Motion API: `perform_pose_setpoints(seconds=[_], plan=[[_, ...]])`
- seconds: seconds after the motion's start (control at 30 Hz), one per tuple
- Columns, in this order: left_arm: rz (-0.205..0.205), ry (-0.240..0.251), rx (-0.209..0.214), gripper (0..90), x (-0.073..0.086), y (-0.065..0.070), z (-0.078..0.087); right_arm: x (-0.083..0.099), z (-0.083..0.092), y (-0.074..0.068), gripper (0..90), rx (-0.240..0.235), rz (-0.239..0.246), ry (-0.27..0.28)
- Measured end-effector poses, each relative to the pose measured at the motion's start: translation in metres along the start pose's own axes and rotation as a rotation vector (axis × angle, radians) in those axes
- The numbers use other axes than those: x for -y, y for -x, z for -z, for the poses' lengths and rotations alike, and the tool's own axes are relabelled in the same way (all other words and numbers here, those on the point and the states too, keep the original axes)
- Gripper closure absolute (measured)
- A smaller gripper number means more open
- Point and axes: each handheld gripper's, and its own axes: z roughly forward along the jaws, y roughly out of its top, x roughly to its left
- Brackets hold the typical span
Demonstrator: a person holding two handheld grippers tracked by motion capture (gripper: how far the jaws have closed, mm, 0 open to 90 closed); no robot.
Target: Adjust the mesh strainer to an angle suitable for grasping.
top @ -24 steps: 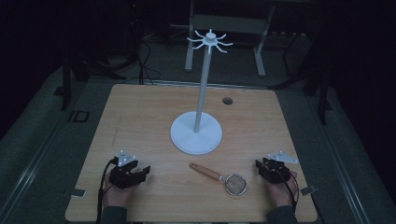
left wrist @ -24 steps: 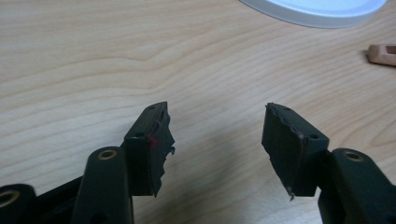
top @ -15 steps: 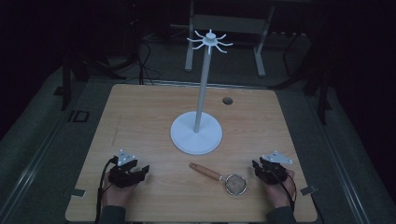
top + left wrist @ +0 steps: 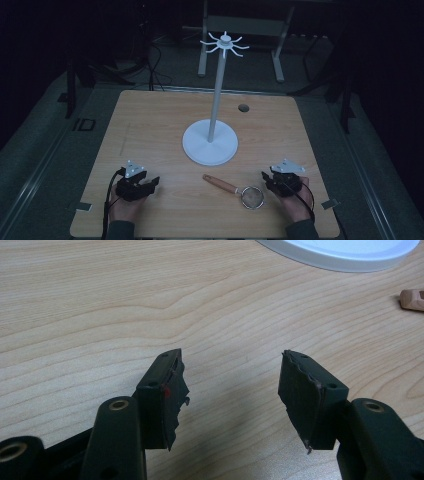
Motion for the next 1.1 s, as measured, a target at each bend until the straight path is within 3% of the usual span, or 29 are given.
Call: perform_pose_setpoints(seconds=[0.33, 0.57, 1.1], plan=[[0.012, 0.009, 0.002, 43.8, 0.000, -0.002, 0.002, -0.018, 0.003, -0.006, 58.1, -0.072, 0.020, -0.001], [0.014, 0.008, 0.004, 43.8, 0.000, -0.002, 0.002, -0.027, 0.001, -0.014, 57.7, -0.107, 0.079, -0.022], [0.018, 0.008, 0.007, 44.1, 0.000, -0.003, 0.001, -0.038, -0.002, -0.030, 54.8, -0.167, 0.150, -0.058]])
